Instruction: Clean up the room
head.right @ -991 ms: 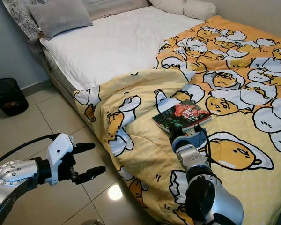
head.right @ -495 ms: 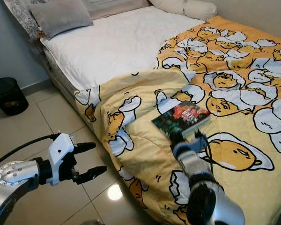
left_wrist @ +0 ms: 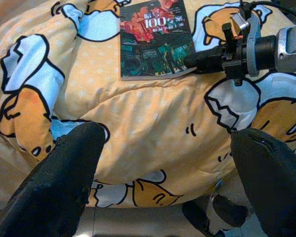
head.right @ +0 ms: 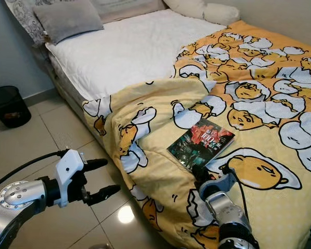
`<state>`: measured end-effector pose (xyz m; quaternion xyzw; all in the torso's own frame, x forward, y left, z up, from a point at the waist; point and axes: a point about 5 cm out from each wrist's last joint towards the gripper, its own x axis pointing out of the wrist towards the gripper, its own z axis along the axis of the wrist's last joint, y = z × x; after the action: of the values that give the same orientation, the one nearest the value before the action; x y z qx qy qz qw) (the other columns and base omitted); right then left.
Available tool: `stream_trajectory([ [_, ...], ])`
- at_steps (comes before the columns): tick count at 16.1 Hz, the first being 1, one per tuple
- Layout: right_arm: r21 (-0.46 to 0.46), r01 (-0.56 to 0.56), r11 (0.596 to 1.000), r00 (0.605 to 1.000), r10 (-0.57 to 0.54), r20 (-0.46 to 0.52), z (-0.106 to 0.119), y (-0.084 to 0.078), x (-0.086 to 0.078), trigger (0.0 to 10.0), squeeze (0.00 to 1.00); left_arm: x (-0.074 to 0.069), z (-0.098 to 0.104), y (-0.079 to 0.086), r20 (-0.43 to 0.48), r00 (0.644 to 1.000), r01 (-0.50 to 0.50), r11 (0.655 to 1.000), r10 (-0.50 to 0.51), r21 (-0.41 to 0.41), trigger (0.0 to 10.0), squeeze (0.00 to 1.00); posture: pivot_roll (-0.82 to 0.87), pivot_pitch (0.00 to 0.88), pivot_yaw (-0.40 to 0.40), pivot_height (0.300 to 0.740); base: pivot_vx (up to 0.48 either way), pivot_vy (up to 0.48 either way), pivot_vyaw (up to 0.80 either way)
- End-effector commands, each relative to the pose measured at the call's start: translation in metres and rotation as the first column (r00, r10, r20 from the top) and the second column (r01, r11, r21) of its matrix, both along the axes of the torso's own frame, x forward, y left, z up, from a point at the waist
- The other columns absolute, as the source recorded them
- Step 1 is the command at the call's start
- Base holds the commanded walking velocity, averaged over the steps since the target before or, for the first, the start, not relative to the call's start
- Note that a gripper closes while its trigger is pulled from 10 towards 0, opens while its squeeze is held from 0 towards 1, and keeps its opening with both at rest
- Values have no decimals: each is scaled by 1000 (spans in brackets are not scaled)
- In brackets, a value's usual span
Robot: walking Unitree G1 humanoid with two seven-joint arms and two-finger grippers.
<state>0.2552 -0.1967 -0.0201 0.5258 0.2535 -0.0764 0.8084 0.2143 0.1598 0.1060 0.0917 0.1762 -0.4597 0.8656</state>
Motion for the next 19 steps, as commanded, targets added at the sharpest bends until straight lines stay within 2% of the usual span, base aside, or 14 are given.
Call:
stream_trajectory([
  [1, 3, 12, 1000, 1000, -12, -5, 0, 3, 3, 10000, 1000, 3, 0, -2, 14, 1000, 7, 1000, -8, 14, 10000, 788, 140, 0, 11, 740, 0, 0, 0],
  [5, 11, 45, 999, 999, -45, 14, 6, 15, 20, 10000, 1000, 3, 1, -2, 12, 1000, 17, 1000, -17, 15, 10000, 792, 155, 0, 23, 740, 0, 0, 0],
  [7, -52, 47, 998, 999, -47, -9, 9, 20, 29, 10000, 1000, 3, 1, 0, 11, 1000, 20, 1000, -20, 20, 10000, 792, 160, 0, 24, 740, 0, 0, 0],
  [8, -60, 50, 997, 999, -51, -7, 12, 21, 34, 10000, 373, 3, 1, 0, 10, 1000, 20, 1000, -20, 22, 10000, 788, 161, 0, 24, 740, 0, 0, 0],
  [9, -61, 50, 997, 999, -51, -6, 13, 22, 36, 10000, 373, 3, 1, 0, 10, 1000, 20, 1000, -20, 23, 10000, 788, 162, 0, 24, 740, 0, 0, 0],
  [10, -71, 49, 996, 999, -50, -7, 15, 23, 39, 10000, 0, 3, 1, 0, 10, 1000, 21, 999, -21, 26, 10000, 792, 166, 0, 21, 740, 0, 0, 0],
  [12, -81, 61, 995, 998, -62, -6, 17, 21, 43, 10000, 0, 3, 1, 0, 10, 1000, 19, 999, -20, 29, 10000, 788, 177, 0, 17, 740, 0, 0, 0],
  [14, -50, 83, 995, 996, -81, 28, 25, 23, 51, 10000, 0, 3, 1, 1, 12, 1000, 11, 999, -12, 32, 10000, 788, 184, 0, 14, 740, 0, 0, 0],
  [15, -40, 85, 996, 996, -83, 38, 27, 25, 54, 8980, 0, 2, 1, 2, 12, 1000, 9, 999, -10, 33, 10000, 788, 185, 0, 13, 740, 0, 0, 0],
  [16, -36, 86, 996, 995, -84, 43, 29, 26, 56, 275, 0, 2, 1, 2, 12, 1000, 8, 999, -9, 33, 10000, 788, 185, 0, 13, 740, 0, 0, 0],
  [19, -29, 95, 995, 995, -93, 46, 30, 28, 58, 0, 0, 4, 1, 3, 14, 1000, 4, 999, -4, 35, 10000, 788, 187, 0, 11, 740, 0, 0, 0],
])
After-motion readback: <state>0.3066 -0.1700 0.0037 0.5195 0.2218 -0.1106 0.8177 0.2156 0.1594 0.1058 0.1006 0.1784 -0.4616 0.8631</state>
